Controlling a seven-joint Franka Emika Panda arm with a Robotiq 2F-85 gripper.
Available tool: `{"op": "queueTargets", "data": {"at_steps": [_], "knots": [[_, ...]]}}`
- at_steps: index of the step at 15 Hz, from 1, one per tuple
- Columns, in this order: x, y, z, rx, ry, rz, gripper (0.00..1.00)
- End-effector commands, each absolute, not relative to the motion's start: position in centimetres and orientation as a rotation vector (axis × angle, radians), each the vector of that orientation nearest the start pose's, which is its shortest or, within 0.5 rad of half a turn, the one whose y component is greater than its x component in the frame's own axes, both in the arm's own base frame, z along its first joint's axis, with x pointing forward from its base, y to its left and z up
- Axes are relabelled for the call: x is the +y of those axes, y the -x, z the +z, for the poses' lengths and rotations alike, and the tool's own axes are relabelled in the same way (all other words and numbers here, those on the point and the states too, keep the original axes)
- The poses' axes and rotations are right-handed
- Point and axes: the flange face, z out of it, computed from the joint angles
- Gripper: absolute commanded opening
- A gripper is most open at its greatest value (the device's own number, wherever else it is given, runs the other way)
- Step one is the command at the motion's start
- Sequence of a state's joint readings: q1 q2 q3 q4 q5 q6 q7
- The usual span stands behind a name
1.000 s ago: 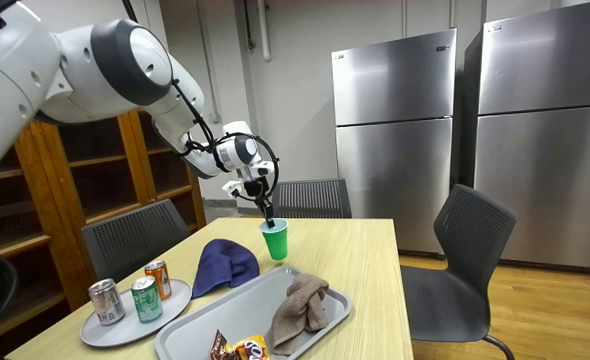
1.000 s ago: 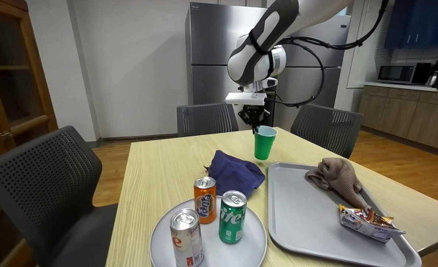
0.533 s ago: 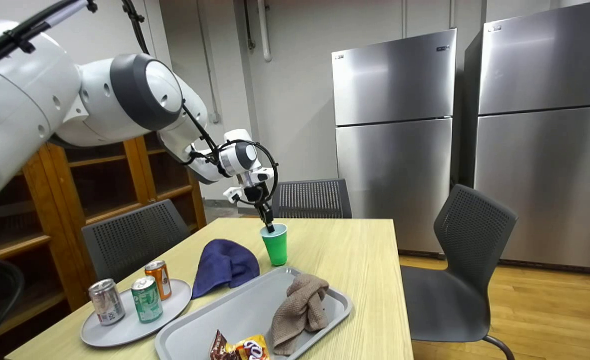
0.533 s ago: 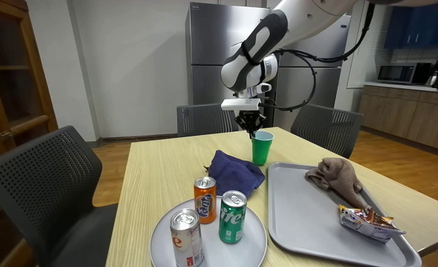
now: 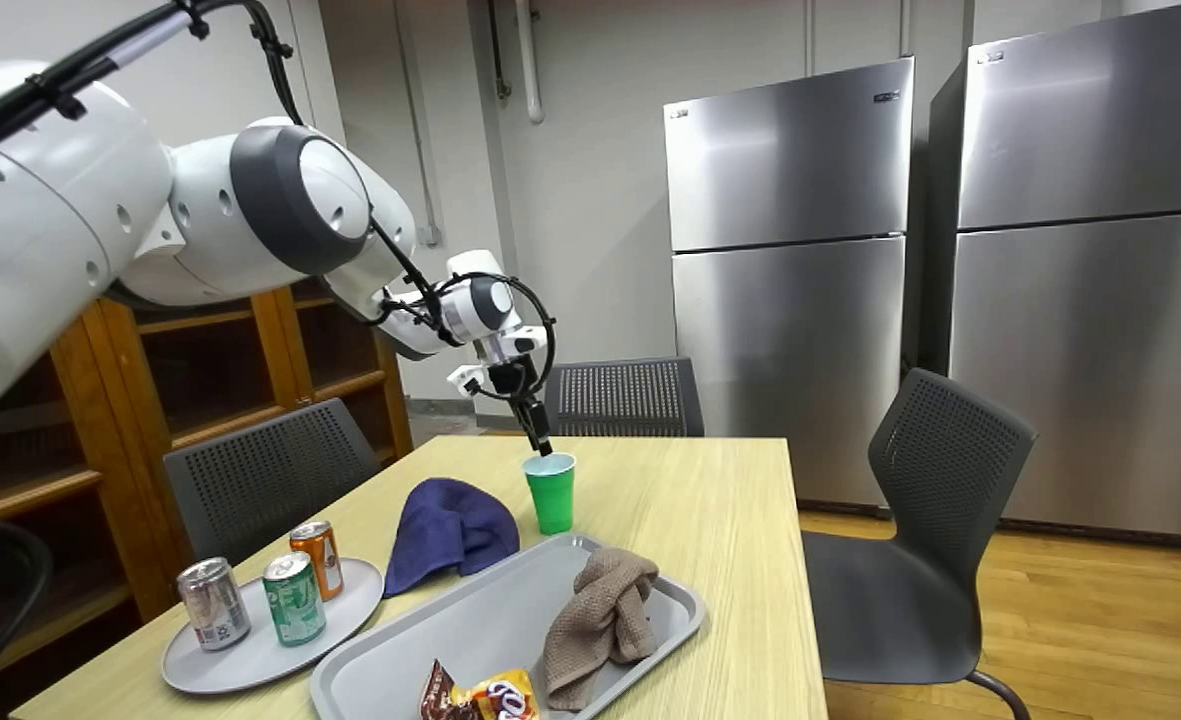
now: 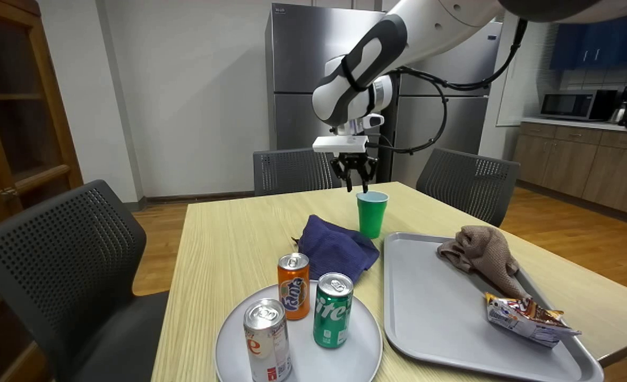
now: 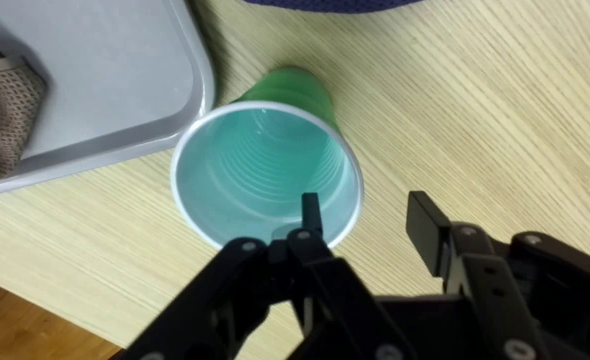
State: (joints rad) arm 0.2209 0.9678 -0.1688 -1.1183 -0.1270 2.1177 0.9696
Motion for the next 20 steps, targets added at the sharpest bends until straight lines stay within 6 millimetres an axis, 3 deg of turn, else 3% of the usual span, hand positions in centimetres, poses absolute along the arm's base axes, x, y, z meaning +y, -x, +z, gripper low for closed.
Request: {"op": "queueTargets", "data": {"at_steps": [1, 3, 4, 12, 20], "knots": [[7.7, -77.2, 26.1, 1.298, 3.034, -0.318, 0.82], [7.5, -77.0, 27.3, 1.288, 3.022, -0.335, 0.97], [7.4, -76.9, 27.9, 1.281, 3.018, -0.345, 1.00], [5.2, -74.6, 31.6, 1.198, 3.002, -0.377, 1.00], [0.9, -69.1, 32.1, 0.949, 3.141, -0.385, 1.00]]}}
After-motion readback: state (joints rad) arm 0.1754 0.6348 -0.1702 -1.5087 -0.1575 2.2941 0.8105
